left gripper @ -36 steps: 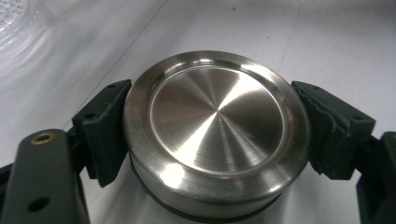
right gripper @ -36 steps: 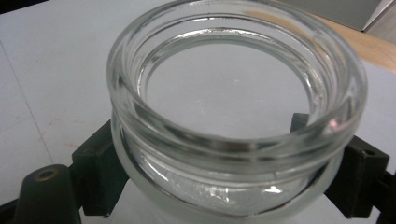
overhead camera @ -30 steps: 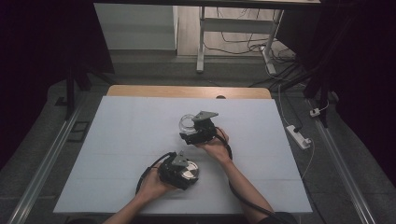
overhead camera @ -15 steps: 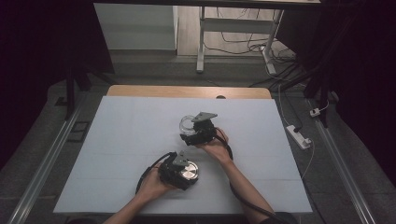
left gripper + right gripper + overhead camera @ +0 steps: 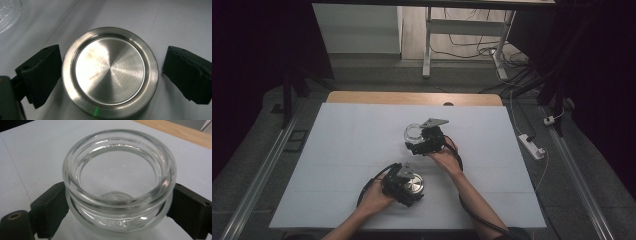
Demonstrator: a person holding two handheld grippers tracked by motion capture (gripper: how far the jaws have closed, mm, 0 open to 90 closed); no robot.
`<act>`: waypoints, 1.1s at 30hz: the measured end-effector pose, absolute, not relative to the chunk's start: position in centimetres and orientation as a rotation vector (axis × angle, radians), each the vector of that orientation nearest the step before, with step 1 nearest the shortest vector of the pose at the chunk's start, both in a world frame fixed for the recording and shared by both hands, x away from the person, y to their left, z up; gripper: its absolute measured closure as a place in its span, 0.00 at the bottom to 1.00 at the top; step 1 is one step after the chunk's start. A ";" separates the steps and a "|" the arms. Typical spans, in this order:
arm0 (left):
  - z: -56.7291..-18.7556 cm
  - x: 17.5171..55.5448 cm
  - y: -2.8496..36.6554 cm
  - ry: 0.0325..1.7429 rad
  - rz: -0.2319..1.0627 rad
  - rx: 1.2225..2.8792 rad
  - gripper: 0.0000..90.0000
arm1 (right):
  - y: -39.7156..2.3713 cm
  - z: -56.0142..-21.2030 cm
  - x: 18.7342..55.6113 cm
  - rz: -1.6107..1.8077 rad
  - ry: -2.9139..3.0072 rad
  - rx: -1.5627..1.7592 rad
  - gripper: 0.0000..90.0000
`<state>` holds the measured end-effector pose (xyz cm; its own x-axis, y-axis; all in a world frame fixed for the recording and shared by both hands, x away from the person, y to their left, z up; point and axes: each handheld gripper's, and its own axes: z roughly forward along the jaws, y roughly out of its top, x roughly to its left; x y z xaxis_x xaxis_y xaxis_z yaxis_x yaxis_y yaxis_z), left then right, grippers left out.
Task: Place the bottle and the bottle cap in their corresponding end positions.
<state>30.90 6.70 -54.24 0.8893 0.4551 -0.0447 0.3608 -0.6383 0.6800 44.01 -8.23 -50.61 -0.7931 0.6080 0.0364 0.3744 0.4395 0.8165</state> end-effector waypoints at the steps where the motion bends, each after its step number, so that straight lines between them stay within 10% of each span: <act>1: -54.2 30.9 6.8 0.587 0.167 2.318 0.03 | -8.3 -50.5 44.0 1.280 2.426 0.848 0.10; 33: -51.2 29.9 10.7 0.606 0.120 2.188 0.01 | -9.8 -48.5 43.2 1.267 2.407 0.841 0.00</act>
<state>29.90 10.71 -51.22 0.8785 0.4626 -0.1197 0.3821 -0.5296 0.7573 43.20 -9.85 -48.53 -0.7863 0.6178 0.0116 0.3593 0.4419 0.8220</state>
